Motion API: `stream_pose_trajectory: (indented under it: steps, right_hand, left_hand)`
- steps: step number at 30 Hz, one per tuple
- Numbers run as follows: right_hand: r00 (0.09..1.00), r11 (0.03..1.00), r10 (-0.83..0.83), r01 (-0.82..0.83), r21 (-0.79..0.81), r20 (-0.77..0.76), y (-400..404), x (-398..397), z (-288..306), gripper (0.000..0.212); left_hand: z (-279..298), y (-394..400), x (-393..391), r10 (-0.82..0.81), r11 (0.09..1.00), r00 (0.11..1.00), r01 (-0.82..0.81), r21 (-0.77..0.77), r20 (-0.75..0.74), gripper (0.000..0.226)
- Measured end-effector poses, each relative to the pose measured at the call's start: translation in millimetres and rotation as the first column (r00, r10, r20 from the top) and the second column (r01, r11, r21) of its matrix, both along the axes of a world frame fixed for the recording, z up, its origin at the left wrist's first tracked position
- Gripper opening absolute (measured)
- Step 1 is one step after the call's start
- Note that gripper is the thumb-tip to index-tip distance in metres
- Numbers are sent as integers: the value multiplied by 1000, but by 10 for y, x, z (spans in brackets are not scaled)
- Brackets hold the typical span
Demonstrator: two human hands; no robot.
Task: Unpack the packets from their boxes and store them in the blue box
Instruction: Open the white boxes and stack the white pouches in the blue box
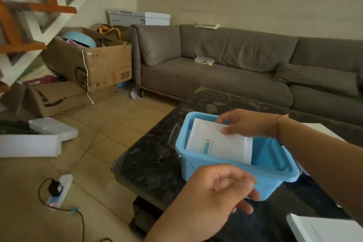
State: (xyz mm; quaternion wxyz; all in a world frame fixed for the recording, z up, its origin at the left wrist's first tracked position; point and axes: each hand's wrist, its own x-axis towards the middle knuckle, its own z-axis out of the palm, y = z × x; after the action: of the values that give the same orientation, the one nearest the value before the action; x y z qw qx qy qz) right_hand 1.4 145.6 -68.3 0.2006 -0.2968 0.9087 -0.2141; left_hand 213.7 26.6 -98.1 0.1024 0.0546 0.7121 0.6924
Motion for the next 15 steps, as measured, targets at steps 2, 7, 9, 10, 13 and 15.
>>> stream_pose_trajectory:
  steps: [2, 7, 9, 10, 13, 15]
  right_hand:
    - [997, 1000, 7, -9, -16, -81, -67, 36, -58, 17]
    - [946, 995, 70, -45, 87, -318, -125, 126, -201, 26]
    - [929, 991, 107, -71, 113, -354, -130, 174, -250, 30]
    - [922, 988, 126, -84, 127, -367, -135, 195, -275, 32]
    - [923, 986, 132, -86, 140, -362, -152, 244, -320, 38]
    - [934, 984, 140, -93, 153, -328, -148, 254, -330, 43]
  left_hand:
    - [6, 1, 3, 11, 1000, 1000, -11, 7, 5, 29]
    - [6, 9, -11, 15, 1000, 1000, -15, 18, 8, 24]
    - [1, 14, -11, 13, 1000, 1000, -13, 24, 6, 24]
    - [-2, 17, -10, 13, 1000, 1000, -13, 27, 6, 23]
    - [-21, 36, -21, 13, 1000, 1000, -14, 27, 11, 21]
    - [-35, 52, -31, 10, 1000, 1000, -10, 23, 12, 21]
